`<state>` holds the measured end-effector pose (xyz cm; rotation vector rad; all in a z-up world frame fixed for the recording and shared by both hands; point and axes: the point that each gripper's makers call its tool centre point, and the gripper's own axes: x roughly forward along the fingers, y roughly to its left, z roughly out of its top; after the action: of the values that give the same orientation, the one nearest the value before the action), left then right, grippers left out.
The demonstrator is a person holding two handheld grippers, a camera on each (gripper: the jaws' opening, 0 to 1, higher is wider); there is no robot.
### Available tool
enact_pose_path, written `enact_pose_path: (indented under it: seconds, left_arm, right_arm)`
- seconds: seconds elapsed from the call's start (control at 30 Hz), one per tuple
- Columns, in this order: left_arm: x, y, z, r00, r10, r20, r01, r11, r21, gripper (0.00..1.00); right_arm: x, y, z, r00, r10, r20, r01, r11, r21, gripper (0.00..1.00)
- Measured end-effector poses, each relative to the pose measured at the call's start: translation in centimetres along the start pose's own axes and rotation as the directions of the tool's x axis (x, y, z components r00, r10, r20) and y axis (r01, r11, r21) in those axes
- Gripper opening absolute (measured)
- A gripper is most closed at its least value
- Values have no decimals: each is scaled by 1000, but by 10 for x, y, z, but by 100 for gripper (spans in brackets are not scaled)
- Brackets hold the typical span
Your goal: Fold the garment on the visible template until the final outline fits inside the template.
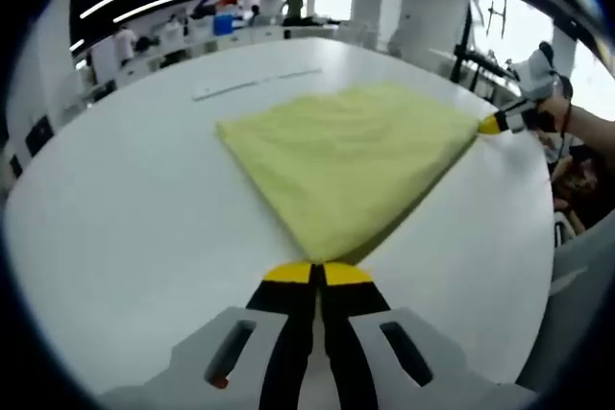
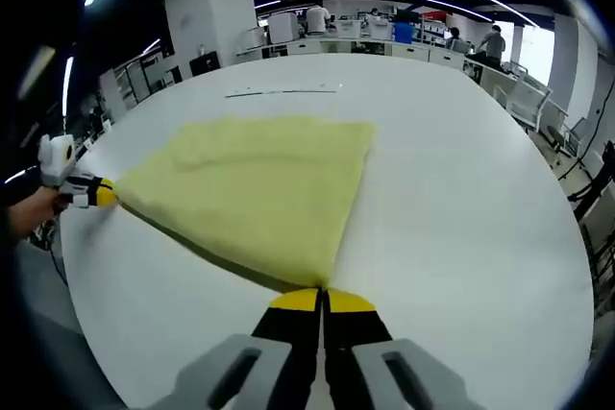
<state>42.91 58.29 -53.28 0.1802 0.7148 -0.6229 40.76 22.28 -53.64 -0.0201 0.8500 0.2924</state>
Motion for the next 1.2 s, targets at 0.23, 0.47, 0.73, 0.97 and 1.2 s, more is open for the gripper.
enact_pose_path:
  seconds: [0.23,0.47,0.73,0.97,1.2]
  left_arm:
    - [-5,2,-2,1000,11,-4,-11,1000,-5,0]
    - [-12,-1,-4,1000,17,-9,-17,1000,-11,0]
    - [-20,-4,-10,999,26,-21,-26,1000,-4,0]
    - [-30,-8,-17,999,27,-29,-28,1000,-13,0]
    - [-39,-8,-23,999,41,-29,-42,999,-35,0]
  right_arm:
    - [-3,4,-3,1000,13,2,-13,1000,-1,0]
    - [-6,7,-7,1000,21,9,-21,1000,11,0]
    - [-10,12,-10,1000,30,9,-30,999,16,0]
    - [-13,18,-16,999,41,5,-41,999,17,0]
    - [-16,25,-20,999,52,5,-52,998,18,0]
